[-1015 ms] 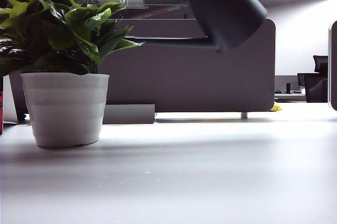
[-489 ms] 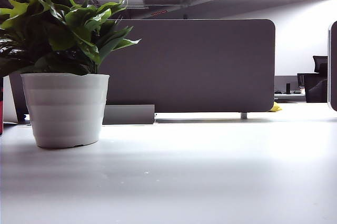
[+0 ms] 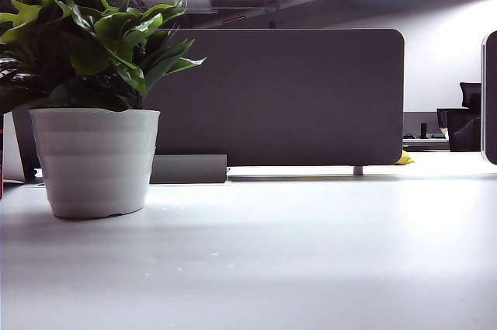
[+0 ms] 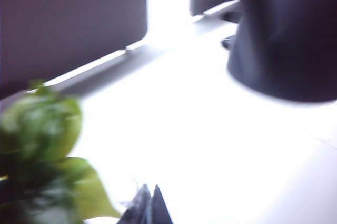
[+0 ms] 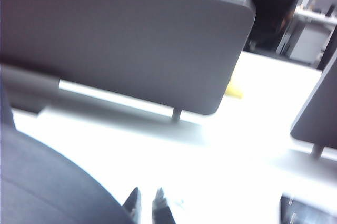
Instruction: Pick up the watering can from the table, water the potted plant, and put the can back.
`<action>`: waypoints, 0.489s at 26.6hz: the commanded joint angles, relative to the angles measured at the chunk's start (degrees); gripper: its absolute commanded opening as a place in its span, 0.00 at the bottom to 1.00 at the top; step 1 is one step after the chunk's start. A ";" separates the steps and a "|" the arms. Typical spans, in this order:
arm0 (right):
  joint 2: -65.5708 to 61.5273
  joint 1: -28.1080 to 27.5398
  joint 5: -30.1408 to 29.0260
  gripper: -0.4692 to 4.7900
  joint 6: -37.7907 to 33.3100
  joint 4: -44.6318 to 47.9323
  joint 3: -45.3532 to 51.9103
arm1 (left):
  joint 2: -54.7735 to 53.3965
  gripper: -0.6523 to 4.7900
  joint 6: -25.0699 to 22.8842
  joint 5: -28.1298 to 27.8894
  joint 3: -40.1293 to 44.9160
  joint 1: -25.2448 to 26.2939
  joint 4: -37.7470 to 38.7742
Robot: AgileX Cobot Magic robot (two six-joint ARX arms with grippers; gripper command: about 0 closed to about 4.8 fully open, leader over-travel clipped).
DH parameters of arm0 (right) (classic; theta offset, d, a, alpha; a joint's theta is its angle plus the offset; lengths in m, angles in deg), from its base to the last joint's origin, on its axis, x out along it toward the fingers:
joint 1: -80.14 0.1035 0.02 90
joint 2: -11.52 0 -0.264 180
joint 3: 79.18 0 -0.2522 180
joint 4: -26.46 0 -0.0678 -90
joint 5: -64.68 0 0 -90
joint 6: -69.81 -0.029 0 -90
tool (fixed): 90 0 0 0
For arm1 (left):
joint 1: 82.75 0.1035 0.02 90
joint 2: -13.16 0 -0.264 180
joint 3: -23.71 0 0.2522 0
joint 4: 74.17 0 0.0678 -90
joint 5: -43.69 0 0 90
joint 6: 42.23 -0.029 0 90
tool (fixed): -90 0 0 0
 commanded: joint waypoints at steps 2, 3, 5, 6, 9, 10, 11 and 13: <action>5.14 0.02 0.94 0.09 -7.17 17.64 12.48 | -1.81 0.11 0.39 -1.79 -0.15 -6.64 -0.70; 5.40 0.02 0.94 0.09 -7.17 19.19 14.60 | -2.29 0.11 0.37 -1.84 -0.15 -7.50 -0.59; 5.53 0.04 0.92 0.09 -7.06 23.08 18.84 | -3.23 0.11 0.33 -1.88 -0.15 -8.52 -0.48; 5.14 0.02 0.92 0.09 -5.22 27.69 22.49 | -3.93 0.11 0.28 -1.88 -0.15 -8.61 -0.55; 3.41 0.02 0.92 0.09 -0.26 34.42 26.38 | -4.92 0.11 -0.09 -2.01 -0.15 -8.61 -0.79; 2.54 0.00 0.94 0.09 0.79 36.11 27.17 | -5.18 0.11 -0.09 -2.01 -0.15 -8.61 -0.79; 1.55 -0.02 0.94 0.09 1.22 37.46 27.76 | -5.38 0.11 -0.09 -1.99 -0.15 -8.61 -0.79; -1.18 -0.02 0.92 0.09 1.11 39.76 28.39 | -5.66 0.11 -0.11 -1.79 -0.15 -8.61 -0.76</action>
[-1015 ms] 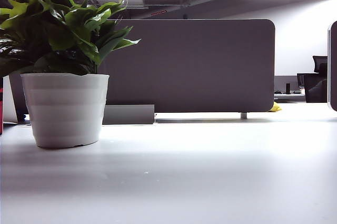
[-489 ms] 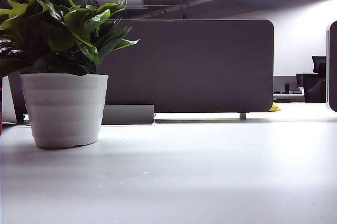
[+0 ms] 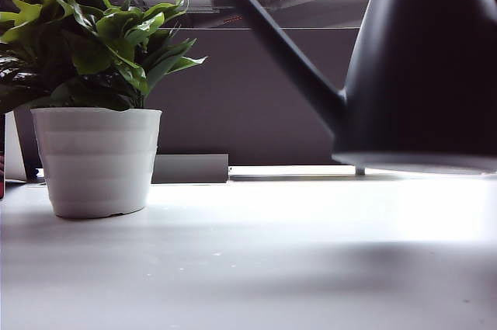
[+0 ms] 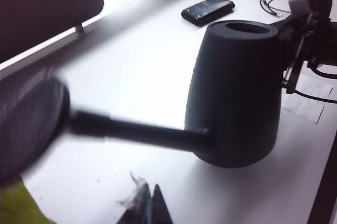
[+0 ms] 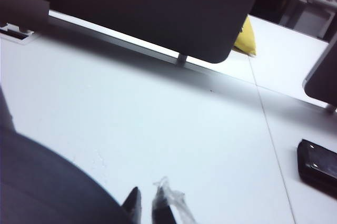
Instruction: Pick up the watering can from the table, water the potted plant, and put the can back.
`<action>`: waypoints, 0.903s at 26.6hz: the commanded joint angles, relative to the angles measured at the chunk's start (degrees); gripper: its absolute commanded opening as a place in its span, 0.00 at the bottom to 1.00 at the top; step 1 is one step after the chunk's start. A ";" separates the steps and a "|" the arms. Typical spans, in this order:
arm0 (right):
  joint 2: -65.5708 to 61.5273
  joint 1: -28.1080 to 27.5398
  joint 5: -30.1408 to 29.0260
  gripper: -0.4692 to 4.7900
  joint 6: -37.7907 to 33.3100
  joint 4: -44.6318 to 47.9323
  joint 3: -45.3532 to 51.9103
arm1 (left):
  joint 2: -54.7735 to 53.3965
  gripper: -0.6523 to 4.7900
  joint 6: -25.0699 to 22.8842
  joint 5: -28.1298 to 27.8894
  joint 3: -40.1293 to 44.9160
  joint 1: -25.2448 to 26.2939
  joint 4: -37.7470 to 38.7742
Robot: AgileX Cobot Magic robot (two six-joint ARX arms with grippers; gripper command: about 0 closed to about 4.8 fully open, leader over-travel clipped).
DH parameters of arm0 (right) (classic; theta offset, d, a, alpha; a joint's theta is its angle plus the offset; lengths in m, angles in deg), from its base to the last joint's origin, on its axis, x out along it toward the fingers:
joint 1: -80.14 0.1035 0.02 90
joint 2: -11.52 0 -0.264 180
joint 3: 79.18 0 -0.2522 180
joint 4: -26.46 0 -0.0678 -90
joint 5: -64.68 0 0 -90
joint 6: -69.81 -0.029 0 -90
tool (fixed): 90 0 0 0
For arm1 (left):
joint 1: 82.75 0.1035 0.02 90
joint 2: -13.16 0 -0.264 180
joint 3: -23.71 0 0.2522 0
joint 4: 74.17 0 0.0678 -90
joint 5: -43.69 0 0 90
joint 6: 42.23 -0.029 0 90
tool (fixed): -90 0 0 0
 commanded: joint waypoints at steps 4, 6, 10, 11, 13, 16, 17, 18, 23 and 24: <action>-8.98 0.07 -0.55 0.09 -2.93 21.99 -0.79 | -1.09 0.11 -0.07 1.75 -0.13 -0.33 -0.50; -12.55 0.07 -0.46 0.09 -2.84 27.21 -0.79 | -1.25 0.11 -0.11 1.51 -0.04 -0.31 -0.37; -20.46 -0.17 -0.61 0.09 -0.28 37.55 -0.81 | -1.25 0.11 -0.63 1.25 -0.04 -0.31 -0.33; -22.38 -0.24 -0.76 0.09 0.79 39.54 -0.81 | -1.25 0.11 -1.75 1.14 -0.04 -0.31 -0.28; -25.27 -0.22 -1.18 0.09 1.25 42.32 -0.81 | -1.25 0.11 -3.89 1.11 -0.04 -0.31 -0.13; -29.00 -0.22 -1.16 0.09 1.86 45.35 -0.81 | -1.25 0.11 -5.29 1.09 -0.04 -0.31 0.15; -30.16 -0.22 -1.05 0.09 2.43 46.27 -0.81 | -1.29 0.11 -5.29 1.09 -0.04 -0.31 0.17; -31.04 -0.22 -0.94 0.09 3.13 47.04 -0.81 | -1.46 0.11 -5.27 1.09 -0.04 -0.31 0.22; -35.50 -0.26 -0.52 0.09 3.82 49.42 -0.81 | -1.46 0.11 -8.09 1.11 -0.04 -0.31 4.11; -36.06 -0.26 -0.52 0.09 3.78 49.53 -0.81 | -1.46 0.11 -8.04 1.11 -0.04 -0.31 4.48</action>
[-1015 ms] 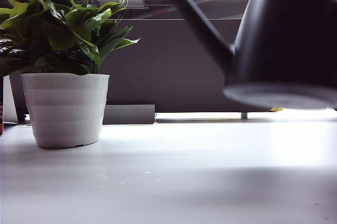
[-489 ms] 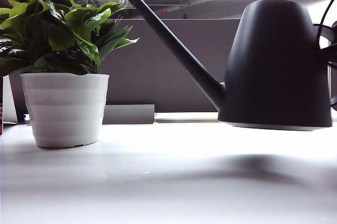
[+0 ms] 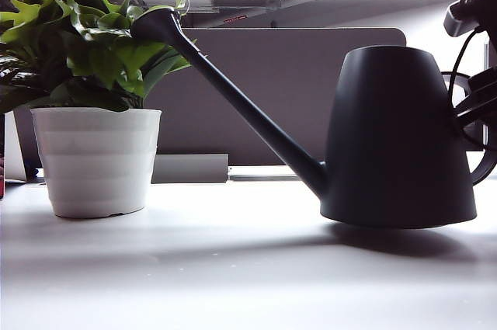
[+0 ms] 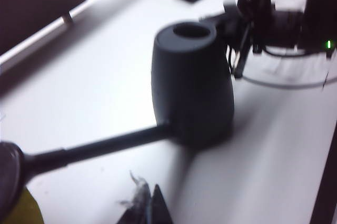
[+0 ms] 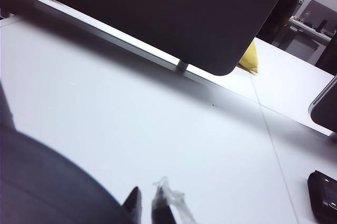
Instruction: Pick up the watering can from the table, water the potted plant, and put the can back.
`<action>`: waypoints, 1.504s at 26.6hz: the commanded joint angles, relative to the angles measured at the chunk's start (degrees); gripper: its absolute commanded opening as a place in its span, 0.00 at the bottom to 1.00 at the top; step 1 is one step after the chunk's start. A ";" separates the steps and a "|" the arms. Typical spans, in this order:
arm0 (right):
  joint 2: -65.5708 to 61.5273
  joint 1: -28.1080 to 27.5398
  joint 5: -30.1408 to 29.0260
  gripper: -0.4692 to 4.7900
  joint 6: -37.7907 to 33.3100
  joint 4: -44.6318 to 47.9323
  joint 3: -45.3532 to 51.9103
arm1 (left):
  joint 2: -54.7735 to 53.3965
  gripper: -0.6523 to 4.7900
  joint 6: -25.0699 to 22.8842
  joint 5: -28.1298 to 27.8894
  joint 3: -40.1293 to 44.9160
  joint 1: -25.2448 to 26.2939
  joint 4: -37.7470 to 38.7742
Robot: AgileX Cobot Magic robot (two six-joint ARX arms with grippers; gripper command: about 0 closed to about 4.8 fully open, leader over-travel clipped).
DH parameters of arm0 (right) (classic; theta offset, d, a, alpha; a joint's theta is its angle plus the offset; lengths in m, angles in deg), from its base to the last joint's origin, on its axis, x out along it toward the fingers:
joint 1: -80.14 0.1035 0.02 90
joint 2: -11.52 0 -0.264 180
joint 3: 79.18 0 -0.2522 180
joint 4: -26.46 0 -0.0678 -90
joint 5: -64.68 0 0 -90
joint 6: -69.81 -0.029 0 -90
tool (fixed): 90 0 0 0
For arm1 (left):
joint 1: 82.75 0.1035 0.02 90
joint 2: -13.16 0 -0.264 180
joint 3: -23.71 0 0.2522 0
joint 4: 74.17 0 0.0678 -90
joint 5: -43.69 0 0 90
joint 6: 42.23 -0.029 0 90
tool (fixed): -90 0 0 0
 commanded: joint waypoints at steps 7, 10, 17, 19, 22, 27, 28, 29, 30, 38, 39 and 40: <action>-2.47 0.00 -0.31 0.09 -4.24 9.64 -1.20 | 0.04 0.11 -1.33 0.11 -0.04 0.04 1.75; -2.47 0.00 -0.11 0.09 -4.24 8.72 -1.20 | 0.04 0.11 -1.33 0.13 -0.07 0.04 1.75; -2.29 0.02 -0.07 0.52 -4.46 8.66 -1.18 | 0.04 0.11 -1.31 0.11 -0.07 0.04 1.75; -1.75 0.04 0.50 0.52 -4.46 8.15 -0.85 | 0.04 0.11 -1.31 0.04 -0.07 0.04 1.75; 2.32 0.37 4.87 0.52 -4.46 5.22 1.77 | 0.09 0.11 -1.03 -1.27 -0.07 0.04 1.79; 21.86 0.37 6.58 0.52 -4.02 -12.41 4.57 | 0.48 0.11 -0.66 -2.27 -0.09 0.04 1.79; 24.11 0.37 6.54 0.52 -4.07 -14.91 4.55 | 0.48 0.11 -0.61 -2.27 -0.09 0.04 1.84; 29.86 0.76 5.86 0.45 -5.77 -20.09 4.55 | 0.74 0.11 1.01 -2.51 -0.09 0.04 1.84; 33.59 1.57 5.81 0.35 -7.98 -22.86 4.44 | 1.05 0.11 2.40 -3.08 -0.09 0.04 1.79; 62.40 6.82 4.11 0.09 -19.91 -58.84 -3.26 | 17.29 0.11 10.97 -7.10 1.64 0.04 4.46; 65.05 6.82 1.66 0.09 -22.32 -61.64 -3.23 | 20.81 0.11 13.92 -6.86 3.82 0.04 4.35; 66.45 6.82 0.17 0.09 -23.17 -64.22 -3.23 | 22.99 0.11 15.56 -7.34 5.70 0.04 4.22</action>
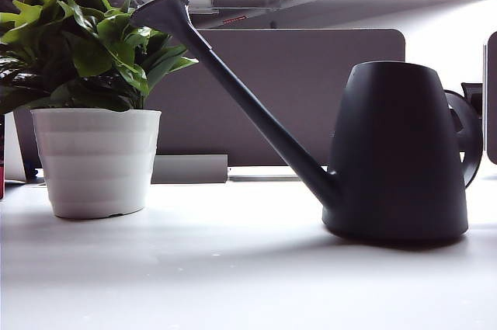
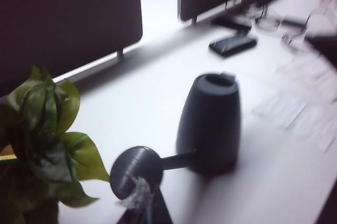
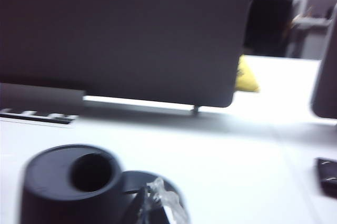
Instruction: Pick up the watering can from the table, water the potted plant, and put the can back.
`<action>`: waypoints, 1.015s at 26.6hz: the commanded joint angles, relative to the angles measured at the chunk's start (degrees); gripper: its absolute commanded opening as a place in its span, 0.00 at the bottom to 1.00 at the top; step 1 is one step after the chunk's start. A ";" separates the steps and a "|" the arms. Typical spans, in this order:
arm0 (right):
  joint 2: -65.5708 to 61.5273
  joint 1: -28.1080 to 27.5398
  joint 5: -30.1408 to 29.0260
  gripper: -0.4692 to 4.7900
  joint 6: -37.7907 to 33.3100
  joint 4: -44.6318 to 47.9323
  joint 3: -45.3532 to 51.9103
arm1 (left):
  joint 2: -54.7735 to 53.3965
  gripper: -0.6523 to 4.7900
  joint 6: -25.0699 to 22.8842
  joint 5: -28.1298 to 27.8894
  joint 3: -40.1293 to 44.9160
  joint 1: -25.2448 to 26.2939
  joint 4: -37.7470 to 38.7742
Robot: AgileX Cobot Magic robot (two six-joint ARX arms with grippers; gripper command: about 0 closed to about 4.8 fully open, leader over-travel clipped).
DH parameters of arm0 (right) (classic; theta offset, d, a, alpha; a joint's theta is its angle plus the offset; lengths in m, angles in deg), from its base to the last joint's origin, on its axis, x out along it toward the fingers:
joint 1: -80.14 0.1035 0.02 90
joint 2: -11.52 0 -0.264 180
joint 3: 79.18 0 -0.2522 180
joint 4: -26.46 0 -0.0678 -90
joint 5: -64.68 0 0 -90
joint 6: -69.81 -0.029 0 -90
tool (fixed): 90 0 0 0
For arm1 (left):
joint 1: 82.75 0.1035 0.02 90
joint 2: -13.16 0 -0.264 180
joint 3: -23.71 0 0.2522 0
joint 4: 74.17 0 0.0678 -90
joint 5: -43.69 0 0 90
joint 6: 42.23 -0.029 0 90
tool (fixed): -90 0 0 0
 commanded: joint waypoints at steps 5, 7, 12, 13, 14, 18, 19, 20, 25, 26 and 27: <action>9.22 0.11 -7.41 0.09 -4.63 -10.51 3.04 | 16.37 0.11 6.36 -0.20 19.56 0.04 -7.85; 9.94 0.11 -8.98 0.09 -4.76 -10.27 4.85 | 17.62 0.11 6.40 -0.17 23.52 0.04 -11.06; 10.75 0.09 -10.54 0.09 -4.81 -7.74 11.43 | 18.23 0.11 8.96 0.42 37.88 0.04 -25.53; 10.75 0.09 -10.56 0.09 -4.81 -7.48 11.93 | 18.23 0.11 8.96 0.42 39.06 0.04 -26.77; 10.75 0.09 -10.54 0.09 -4.81 -7.45 12.96 | 18.23 0.11 8.96 0.46 41.77 0.04 -29.53; 10.80 0.09 -10.51 0.09 -6.19 -4.63 16.85 | 18.25 0.11 12.87 0.48 49.05 0.04 -37.27; 10.80 0.07 -10.51 0.09 -6.64 -3.78 17.44 | 18.23 0.11 12.98 0.44 48.92 0.04 -36.46; 10.80 0.07 -10.51 0.09 -7.41 -3.15 17.99 | 18.01 0.11 12.96 0.63 48.96 0.04 -35.28; 10.80 0.04 -10.54 0.16 -7.50 -5.84 18.01 | 18.01 0.11 12.52 1.53 48.96 0.04 -33.00; 10.80 0.04 -10.54 0.16 -7.45 -5.79 17.99 | 18.03 0.11 12.52 1.53 48.96 0.04 -33.03; 10.80 0.04 -10.51 0.16 -7.48 -5.81 17.99 | 18.01 0.11 12.52 1.51 48.96 0.04 -32.98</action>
